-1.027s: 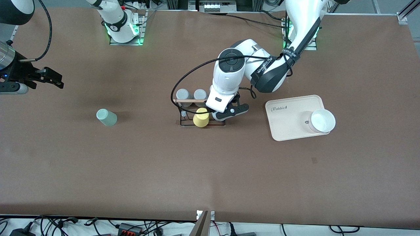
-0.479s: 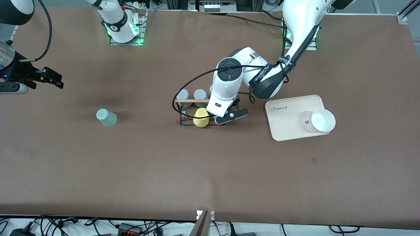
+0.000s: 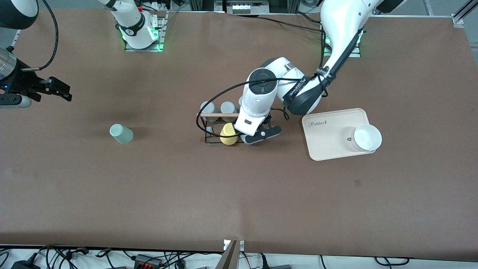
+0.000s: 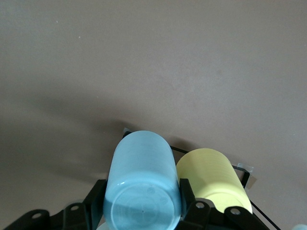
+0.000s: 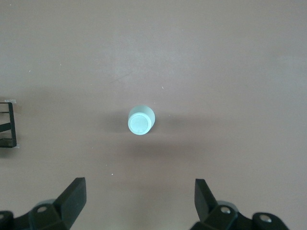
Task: Hang scattered cups on rack with three cups
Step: 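Hang the light blue cup on the rack peg beside the yellow cup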
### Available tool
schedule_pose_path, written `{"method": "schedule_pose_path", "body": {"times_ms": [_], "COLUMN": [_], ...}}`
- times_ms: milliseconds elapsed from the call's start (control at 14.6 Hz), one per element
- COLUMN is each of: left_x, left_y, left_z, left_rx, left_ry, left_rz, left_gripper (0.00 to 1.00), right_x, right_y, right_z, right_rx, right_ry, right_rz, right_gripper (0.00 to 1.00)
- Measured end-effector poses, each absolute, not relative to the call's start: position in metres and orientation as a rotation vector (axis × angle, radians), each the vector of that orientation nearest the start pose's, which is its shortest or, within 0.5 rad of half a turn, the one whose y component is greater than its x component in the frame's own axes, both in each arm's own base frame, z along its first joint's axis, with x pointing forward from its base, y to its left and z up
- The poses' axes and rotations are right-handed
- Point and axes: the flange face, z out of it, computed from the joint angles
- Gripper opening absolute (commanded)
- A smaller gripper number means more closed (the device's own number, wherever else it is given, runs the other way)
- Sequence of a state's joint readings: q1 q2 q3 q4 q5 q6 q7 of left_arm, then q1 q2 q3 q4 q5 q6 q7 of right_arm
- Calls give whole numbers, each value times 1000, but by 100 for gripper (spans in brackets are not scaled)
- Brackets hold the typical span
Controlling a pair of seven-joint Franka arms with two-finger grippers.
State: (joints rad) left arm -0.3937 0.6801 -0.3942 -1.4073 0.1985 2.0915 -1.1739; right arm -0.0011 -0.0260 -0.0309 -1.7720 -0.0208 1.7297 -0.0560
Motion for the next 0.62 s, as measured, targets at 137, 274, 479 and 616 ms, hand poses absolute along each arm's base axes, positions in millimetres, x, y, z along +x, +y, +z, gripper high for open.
{"method": "schedule_pose_path", "body": {"times_ms": [137,274,479,616], "left_x": [557,556,556,556], "left_y": [-467,-468,-469,-469], "left_z": [323,320,315,313], "left_rx": [-3164,-3166,-3166,-3166], "left_ry": [-601,-599,-597,-597], "left_rz": [50,53,60,61], "left_gripper": [38,43,68,82], "right_x": [553,554,554,554], "right_y": [-20,-21,-21,-21], "right_z": [555,554,554,554], "right_rx": [-3160,-3160,-3160,-3160], "right_ry": [-42,-40,-40,-40], "right_rz": [32,34,34,34], "right_gripper": [100,100,100,100]}}
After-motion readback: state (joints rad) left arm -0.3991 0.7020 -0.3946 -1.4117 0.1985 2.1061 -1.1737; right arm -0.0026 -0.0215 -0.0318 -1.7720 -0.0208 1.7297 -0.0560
